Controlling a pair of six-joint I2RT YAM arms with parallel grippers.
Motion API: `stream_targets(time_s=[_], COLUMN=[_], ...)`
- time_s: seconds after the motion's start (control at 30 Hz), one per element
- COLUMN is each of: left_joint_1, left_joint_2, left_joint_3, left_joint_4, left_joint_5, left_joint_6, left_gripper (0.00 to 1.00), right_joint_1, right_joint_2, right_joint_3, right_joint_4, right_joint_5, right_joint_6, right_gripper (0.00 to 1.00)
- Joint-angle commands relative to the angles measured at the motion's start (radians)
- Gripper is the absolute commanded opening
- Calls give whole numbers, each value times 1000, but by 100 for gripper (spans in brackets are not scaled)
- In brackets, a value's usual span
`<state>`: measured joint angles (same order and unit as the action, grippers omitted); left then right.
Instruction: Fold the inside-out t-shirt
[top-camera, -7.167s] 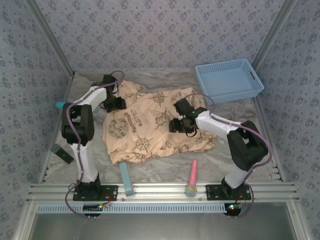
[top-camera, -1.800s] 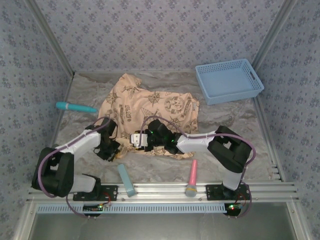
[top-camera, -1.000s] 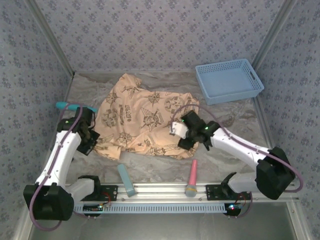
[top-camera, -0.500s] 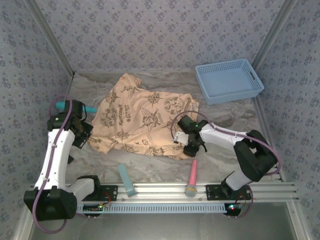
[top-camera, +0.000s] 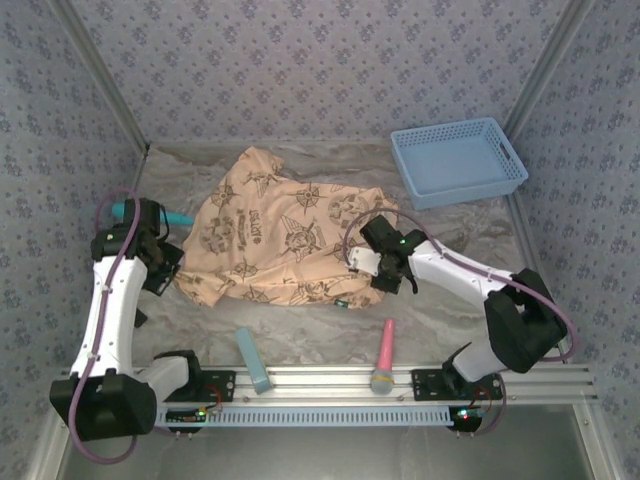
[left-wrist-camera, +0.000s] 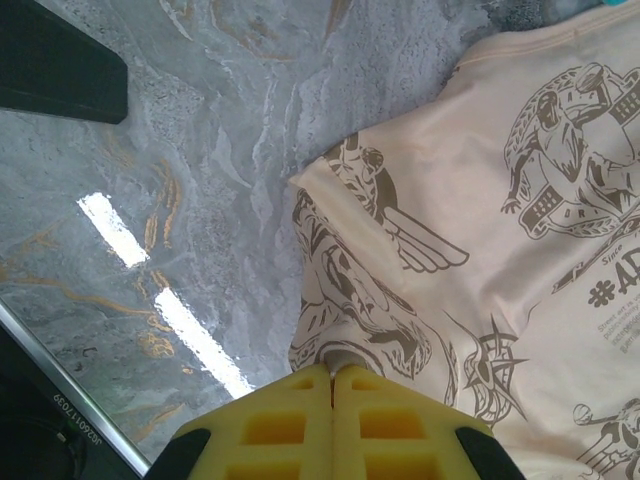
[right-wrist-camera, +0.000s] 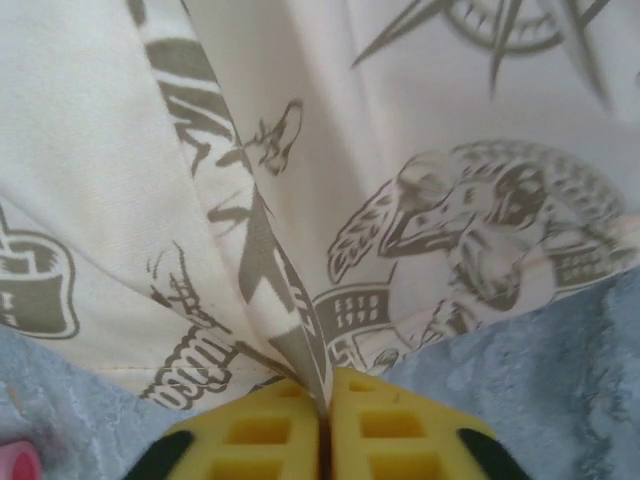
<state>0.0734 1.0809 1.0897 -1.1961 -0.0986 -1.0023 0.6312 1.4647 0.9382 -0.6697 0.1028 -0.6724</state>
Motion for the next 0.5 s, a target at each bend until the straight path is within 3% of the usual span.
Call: stream_targets(time_s=[0.0,0.03,0.1,0.13,0.17,0.27,0.33,0.4,0.47], left_joint_1=[14,15,18,19,19,19,18,19,18], left_joint_2=[6,6,8,8,8,10,13,17,20], left_joint_3=[26,22,17,16,16,13,8,3,1], left_joint_4=[4,6,11,12,13,19,22,28,33], left_joint_5=[13,18,33,40,43,48,49,58,61], left_joint_6=[13,13,10,8,6,5,3,1,2], left_gripper=[0,0,0,0,0,0,0,0,0], right_joint_1=[10,7,-16,-38,-57,-141,-223,-301,-318], right_joint_2=[-47,-71,-137,-178,-213,-288,-302,-303,-322], right_joint_3=[1,-14,-57,-85,-104,-89,-87,-153,-247], right_joint_4=[-48,-24,58,132,177,134,-19,-17,57], right_joint_5=[-101,-125,-139,-109,-74,-6,-97,-314,-441], right_joint_6=[-31,1,100,211,339,836,1241,1368,1396], right_gripper=[25,38,48,56,70,74,72,71,71])
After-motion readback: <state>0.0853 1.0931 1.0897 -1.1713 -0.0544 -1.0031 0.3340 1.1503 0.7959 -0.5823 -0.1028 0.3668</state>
